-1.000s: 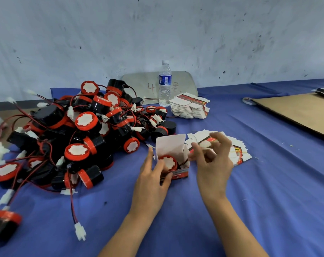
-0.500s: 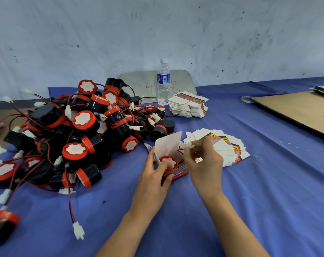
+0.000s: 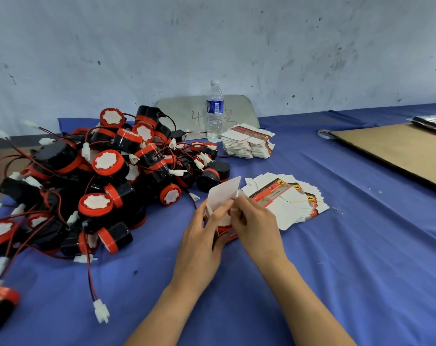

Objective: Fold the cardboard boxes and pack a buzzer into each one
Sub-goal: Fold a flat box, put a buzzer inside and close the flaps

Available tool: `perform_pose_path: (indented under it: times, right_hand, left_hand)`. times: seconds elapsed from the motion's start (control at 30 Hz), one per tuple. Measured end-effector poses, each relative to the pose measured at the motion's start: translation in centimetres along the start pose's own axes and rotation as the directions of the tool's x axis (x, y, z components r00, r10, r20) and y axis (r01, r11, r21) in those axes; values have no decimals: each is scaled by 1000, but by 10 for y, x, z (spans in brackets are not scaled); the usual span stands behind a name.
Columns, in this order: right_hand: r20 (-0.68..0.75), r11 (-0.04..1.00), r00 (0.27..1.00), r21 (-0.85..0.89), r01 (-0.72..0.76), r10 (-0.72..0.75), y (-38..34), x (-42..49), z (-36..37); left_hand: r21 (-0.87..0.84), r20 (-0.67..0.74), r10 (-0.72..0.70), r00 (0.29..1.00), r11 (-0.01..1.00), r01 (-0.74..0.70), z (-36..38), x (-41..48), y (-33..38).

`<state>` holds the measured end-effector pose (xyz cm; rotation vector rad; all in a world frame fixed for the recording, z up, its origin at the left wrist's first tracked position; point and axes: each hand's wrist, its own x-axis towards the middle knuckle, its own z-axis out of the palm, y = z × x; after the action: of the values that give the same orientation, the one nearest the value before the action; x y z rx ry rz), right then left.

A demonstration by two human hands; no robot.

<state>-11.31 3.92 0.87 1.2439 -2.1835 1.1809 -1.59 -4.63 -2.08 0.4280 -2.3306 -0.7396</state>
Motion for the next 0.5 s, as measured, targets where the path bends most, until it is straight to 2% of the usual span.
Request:
perform_pose_path:
  times: [0.17, 0.33, 0.5]
  right_hand:
    - [108, 988, 984, -79, -131, 139, 5, 0, -1]
    - [240, 912, 936, -380, -155, 259, 3, 2, -1]
    - [303, 895, 895, -402, -192, 329, 4, 8, -2]
  left_hand:
    - [30, -22, 35, 999, 999, -35, 3, -1, -2]
    - [39, -15, 78, 997, 996, -77, 4, -1, -1]
    - [5, -11, 115, 993, 993, -114, 4, -1, 0]
